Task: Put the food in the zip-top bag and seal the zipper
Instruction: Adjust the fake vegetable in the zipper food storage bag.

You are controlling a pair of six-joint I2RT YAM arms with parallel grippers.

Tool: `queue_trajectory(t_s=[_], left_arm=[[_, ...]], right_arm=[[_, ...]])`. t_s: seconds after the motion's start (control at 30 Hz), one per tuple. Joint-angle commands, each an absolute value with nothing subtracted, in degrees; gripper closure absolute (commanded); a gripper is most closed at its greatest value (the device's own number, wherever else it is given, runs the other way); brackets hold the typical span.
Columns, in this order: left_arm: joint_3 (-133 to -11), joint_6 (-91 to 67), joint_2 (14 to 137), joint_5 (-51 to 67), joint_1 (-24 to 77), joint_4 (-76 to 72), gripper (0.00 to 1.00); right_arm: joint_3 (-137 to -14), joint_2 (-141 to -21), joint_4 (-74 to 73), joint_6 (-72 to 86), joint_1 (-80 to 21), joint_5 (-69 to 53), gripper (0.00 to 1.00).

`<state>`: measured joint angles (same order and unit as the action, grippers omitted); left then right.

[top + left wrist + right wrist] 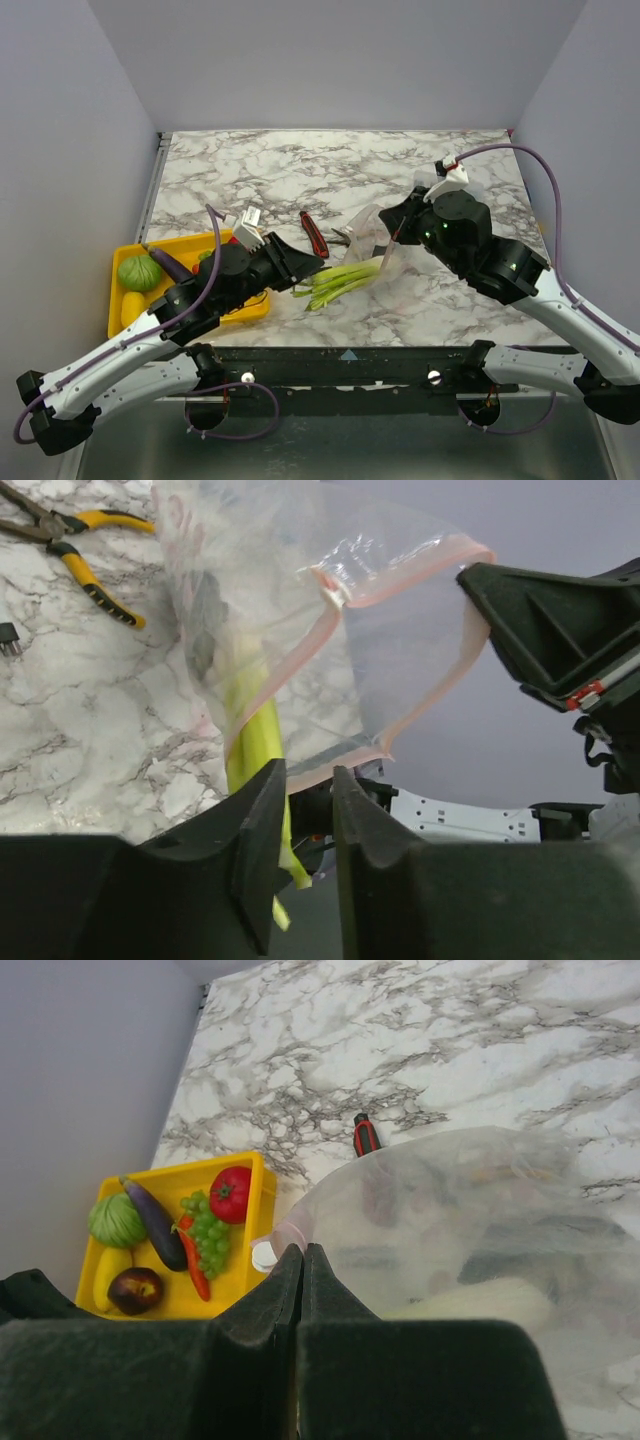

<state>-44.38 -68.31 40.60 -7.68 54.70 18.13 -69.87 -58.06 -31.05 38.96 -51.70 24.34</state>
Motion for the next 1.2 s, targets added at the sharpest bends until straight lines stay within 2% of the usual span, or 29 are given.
queue_trajectory(t_s=[0.0,0.1,0.13,0.5,0.73,0.83,0.87,0.9,0.93,0.97,1.03,1.17], left_arm=[[-49.50,-59.86,39.94,-8.17,54.41,16.16,0.84],[-51.80,-56.14,40.77,-7.11,53.99,14.58,0.98],[-52.84,-55.03,41.29,-6.76,53.88,14.14,1.00],[-64.60,-44.99,47.81,0.74,52.21,9.35,1.00],[-63.35,-43.84,50.11,6.40,52.21,2.84,1.00],[-62.90,-43.33,49.11,7.12,52.21,4.54,1.00],[-64.07,-42.78,49.10,6.04,52.21,8.64,0.95],[-66.23,-42.00,49.40,4.78,52.21,14.02,0.77],[-68.60,-39.93,50.39,4.27,52.16,21.90,0.53],[-71.09,-36.73,51.50,5.07,52.19,27.50,0.40],[-73.89,-29.56,53.72,7.96,52.21,38.61,0.30],[-72.48,-19.20,55.88,6.65,52.13,50.21,0.22]], right_arm=[[-69.35,-56.80,-28.62,40.04,-51.94,24.65,0.99],[-68.87,-56.09,-28.38,40.96,-51.99,24.74,0.99],[-68.75,-55.78,-28.23,41.50,-51.97,24.87,0.99],[-67.17,-54.21,-26.78,47.51,-51.99,25.78,0.99],[-66.57,-52.98,-25.83,48.76,-51.94,26.22,0.99],[-67.17,-52.84,-25.97,48.70,-51.95,26.53,1.00],[-67.47,-52.95,-25.93,48.41,-51.95,26.33,0.99],[-67.66,-53.08,-25.93,47.99,-51.95,25.83,0.99],[-67.85,-53.28,-26.01,47.30,-52.00,25.32,0.99],[-67.90,-53.53,-26.17,46.69,-51.96,24.51,0.99],[-68.26,-54.18,-27.26,45.43,-51.99,23.66,1.00],[-68.72,-55.19,-28.18,41.90,-51.96,20.31,0.99]])
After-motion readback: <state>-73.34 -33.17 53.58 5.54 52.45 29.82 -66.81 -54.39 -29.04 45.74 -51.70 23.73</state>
